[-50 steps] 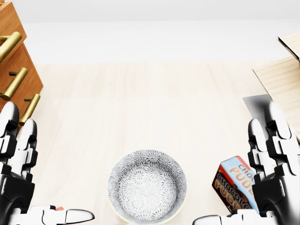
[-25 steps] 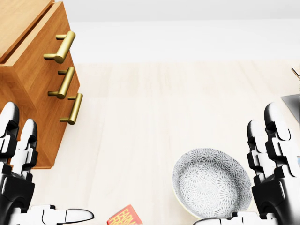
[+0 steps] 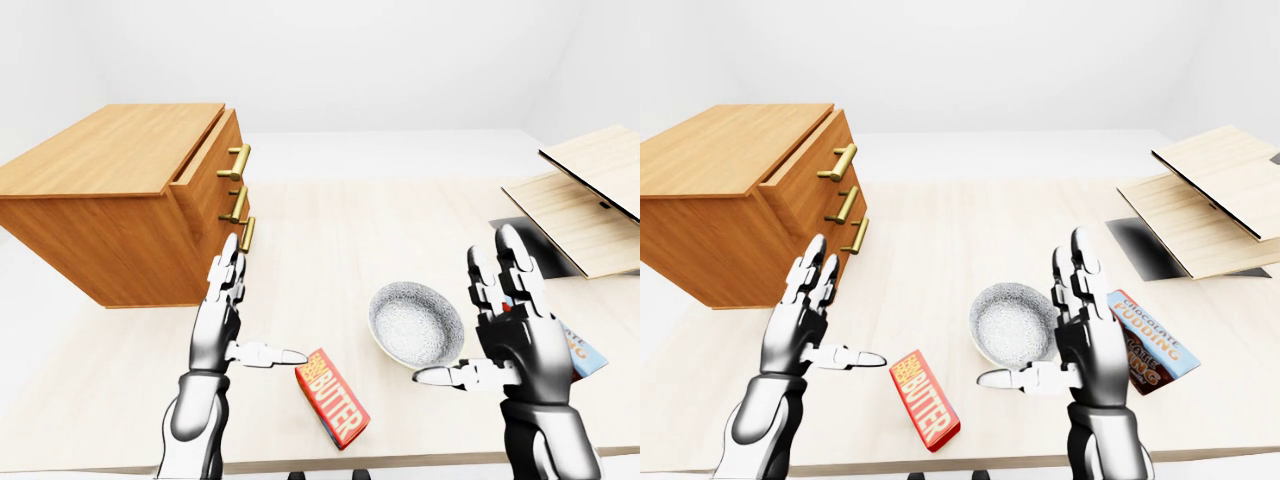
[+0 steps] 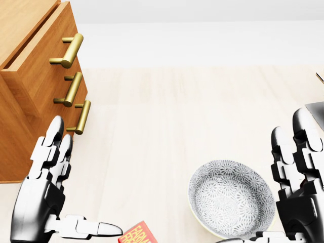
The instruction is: Close the top drawer of the cabinet and put the bowl on top of it.
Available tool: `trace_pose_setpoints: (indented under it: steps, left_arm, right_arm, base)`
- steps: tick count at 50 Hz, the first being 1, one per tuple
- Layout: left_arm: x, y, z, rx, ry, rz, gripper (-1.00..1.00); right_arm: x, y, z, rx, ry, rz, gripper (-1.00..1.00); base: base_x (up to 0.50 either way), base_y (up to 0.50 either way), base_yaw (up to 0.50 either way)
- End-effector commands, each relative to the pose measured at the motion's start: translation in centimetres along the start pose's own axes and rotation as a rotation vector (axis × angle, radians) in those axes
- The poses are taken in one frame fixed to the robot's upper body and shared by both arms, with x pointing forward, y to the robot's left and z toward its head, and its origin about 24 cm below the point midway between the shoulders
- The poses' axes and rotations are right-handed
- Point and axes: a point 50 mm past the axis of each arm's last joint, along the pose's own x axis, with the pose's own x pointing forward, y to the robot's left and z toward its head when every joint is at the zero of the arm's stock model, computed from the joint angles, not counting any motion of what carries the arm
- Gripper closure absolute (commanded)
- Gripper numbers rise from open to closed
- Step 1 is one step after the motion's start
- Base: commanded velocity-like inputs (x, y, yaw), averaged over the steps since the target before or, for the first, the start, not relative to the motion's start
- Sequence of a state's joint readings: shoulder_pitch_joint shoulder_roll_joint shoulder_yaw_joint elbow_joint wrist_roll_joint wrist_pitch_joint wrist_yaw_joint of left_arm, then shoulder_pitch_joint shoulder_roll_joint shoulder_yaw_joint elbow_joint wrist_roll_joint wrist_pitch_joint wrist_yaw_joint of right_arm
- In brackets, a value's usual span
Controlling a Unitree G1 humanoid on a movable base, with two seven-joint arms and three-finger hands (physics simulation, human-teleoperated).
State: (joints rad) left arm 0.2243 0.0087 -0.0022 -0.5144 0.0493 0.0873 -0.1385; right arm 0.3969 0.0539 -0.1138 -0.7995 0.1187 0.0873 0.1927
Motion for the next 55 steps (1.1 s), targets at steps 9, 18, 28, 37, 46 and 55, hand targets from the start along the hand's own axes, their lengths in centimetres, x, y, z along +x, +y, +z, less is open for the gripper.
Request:
trace_pose_setpoints:
  steps: [9, 18, 28, 37, 46, 55]
  left_arm:
    - [2.5, -1.0, 0.5, 0.055, -0.046, -0.054, -1.00]
    - [4.4, -0.6, 2.2, 0.052, -0.138, -0.045, -1.00]
    - [7.6, -0.5, 3.5, 0.016, -0.198, -0.065, -1.00]
    - [13.2, 1.9, 3.3, -0.068, -0.147, -0.012, -1.00]
    - [13.6, 2.0, 2.6, -0.070, -0.106, -0.006, -1.00]
    - [14.2, 2.6, 2.0, -0.075, -0.072, 0.007, -1.00]
  right_arm:
    - [-0.2, -0.1, 0.3, 0.005, -0.010, 0.003, -1.00]
    - [-0.4, -0.2, 0.6, 0.010, -0.019, 0.004, -1.00]
    - [-0.8, -0.6, 1.5, 0.017, -0.055, -0.008, -1.00]
    - [-1.5, -0.7, 2.5, 0.025, -0.080, -0.002, -1.00]
    - [-1.6, -0.9, 2.8, 0.022, -0.096, -0.004, -1.00]
    - [-1.7, -0.8, 2.8, 0.023, -0.093, -0.002, -1.00]
  base:
    - [0.00, 0.00, 0.00]
    - [0.00, 0.00, 0.00]
    - [0.00, 0.00, 0.00]
    - [0.00, 0.00, 0.00]
    - [0.00, 0.00, 0.00]
    - [0.00, 0.00, 0.00]
